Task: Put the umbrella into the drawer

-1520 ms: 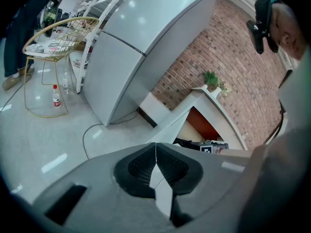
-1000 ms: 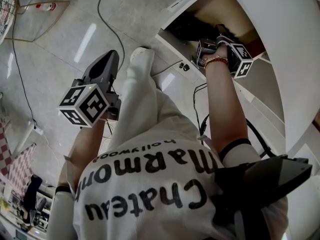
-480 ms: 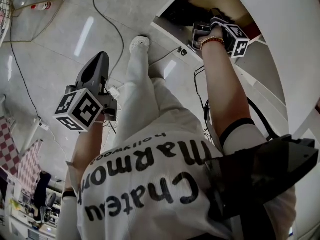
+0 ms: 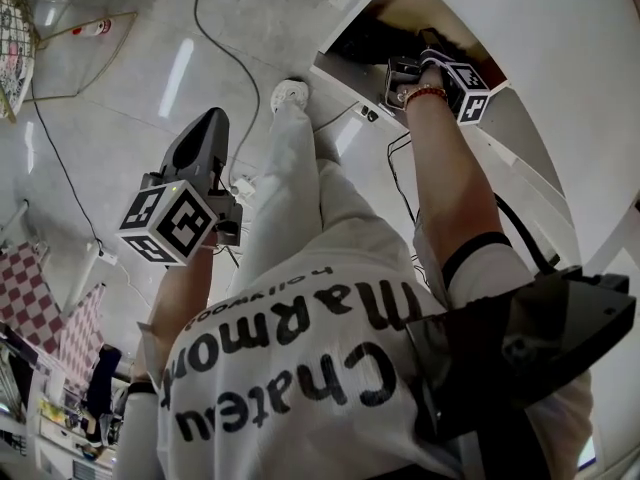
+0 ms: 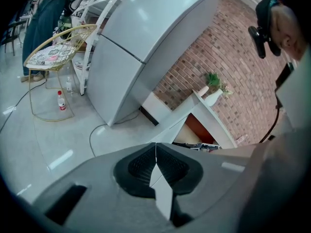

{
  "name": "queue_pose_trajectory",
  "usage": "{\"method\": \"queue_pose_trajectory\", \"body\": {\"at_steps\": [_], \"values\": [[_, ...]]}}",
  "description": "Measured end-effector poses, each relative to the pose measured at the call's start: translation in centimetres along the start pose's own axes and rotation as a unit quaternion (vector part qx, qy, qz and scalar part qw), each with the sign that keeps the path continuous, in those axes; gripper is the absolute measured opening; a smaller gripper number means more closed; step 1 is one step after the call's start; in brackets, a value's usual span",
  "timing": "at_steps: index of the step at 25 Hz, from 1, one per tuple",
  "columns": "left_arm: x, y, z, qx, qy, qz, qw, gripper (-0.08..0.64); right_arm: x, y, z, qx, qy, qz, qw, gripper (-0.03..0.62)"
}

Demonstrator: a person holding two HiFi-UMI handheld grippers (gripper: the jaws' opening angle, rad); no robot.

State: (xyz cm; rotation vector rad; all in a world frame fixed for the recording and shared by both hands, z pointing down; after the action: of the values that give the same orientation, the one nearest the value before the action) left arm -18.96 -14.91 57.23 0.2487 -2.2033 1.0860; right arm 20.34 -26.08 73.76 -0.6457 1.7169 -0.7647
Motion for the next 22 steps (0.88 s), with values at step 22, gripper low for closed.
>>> {"method": "queue_pose_trajectory", "body": {"at_steps": [22], "values": [[-1.9,-3.0,4.6,0.019,0.014,-0.017,0.9996,0.017,-1.4,-0.5,0.6,-0.032,-0.036,-0.052,0.998,0.233]]}}
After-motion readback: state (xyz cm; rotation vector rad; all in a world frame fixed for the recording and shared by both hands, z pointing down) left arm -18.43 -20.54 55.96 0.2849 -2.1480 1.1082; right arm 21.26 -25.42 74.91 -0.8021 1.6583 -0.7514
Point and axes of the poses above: the fingertips, and each gripper's own axes: y backward along the fingers, x to its left, z out of its top, the point moved 5 cm from there along y, backward along the fingers, and after that the axes turned 6 degrees about y, right-handed, at the moved point
